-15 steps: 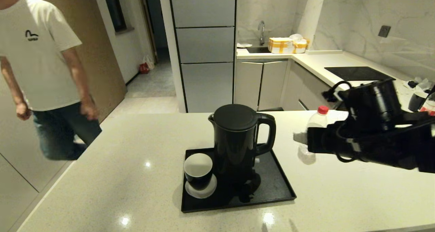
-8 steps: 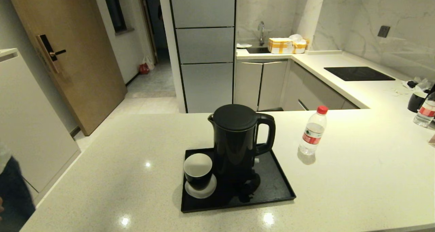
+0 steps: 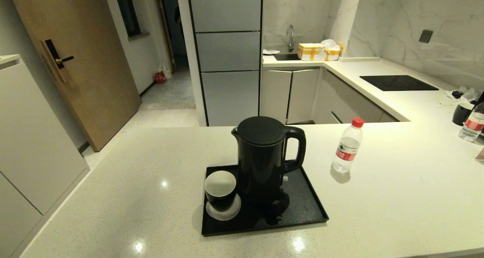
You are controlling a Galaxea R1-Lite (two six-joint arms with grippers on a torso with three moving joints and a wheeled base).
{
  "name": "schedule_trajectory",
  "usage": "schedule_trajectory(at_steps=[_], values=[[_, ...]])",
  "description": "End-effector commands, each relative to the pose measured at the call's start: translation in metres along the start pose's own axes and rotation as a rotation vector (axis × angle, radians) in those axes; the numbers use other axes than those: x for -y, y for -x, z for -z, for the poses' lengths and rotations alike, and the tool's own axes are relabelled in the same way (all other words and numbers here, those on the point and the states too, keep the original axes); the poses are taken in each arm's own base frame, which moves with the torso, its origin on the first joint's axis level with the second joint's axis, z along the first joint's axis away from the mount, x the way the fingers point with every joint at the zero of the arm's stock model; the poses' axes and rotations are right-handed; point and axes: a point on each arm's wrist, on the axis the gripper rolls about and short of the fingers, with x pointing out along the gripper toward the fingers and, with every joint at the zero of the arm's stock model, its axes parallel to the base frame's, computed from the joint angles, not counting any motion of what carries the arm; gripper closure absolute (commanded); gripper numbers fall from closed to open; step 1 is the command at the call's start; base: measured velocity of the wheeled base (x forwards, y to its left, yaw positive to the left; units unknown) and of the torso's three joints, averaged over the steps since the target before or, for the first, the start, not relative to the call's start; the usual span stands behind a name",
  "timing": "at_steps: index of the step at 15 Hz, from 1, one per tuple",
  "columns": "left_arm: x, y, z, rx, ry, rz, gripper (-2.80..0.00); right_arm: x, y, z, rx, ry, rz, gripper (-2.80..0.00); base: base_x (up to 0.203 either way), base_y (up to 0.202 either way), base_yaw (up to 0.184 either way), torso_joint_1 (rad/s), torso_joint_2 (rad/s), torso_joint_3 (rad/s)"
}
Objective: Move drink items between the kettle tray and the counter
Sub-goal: Return the bottled water to its original position
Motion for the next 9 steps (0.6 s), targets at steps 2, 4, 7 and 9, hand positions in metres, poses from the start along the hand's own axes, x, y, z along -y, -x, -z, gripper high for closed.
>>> schedule_trajectory(at_steps=[2,4,7,9], values=[[0.0,0.0,0.0,0.001,-0.001,0.0,0.0,-0.005,0.003,0.013,-0.092,0.025,-0.083,0.0,0.0,0.0,0.0,0.0,0.0,0.0],[0.0,0.0,0.0,0.001,0.0,0.0,0.0,-0.015,-0.019,0.003,-0.218,0.049,-0.091,0.0,0.0,0.0,0.0,0.0,0.0,0.0],[0.0,0.0,0.0,0.001,-0.001,0.0,0.0,-0.042,-0.087,-0.023,-0.507,0.077,-0.062,0.0,0.0,0.0,0.0,0.0,0.0,0.0],[0.0,0.0,0.0,0.001,0.0,0.0,0.0,-0.062,-0.151,-0.034,-0.612,0.1,-0.071,0.0,0.0,0.0,0.0,0.0,0.0,0.0]])
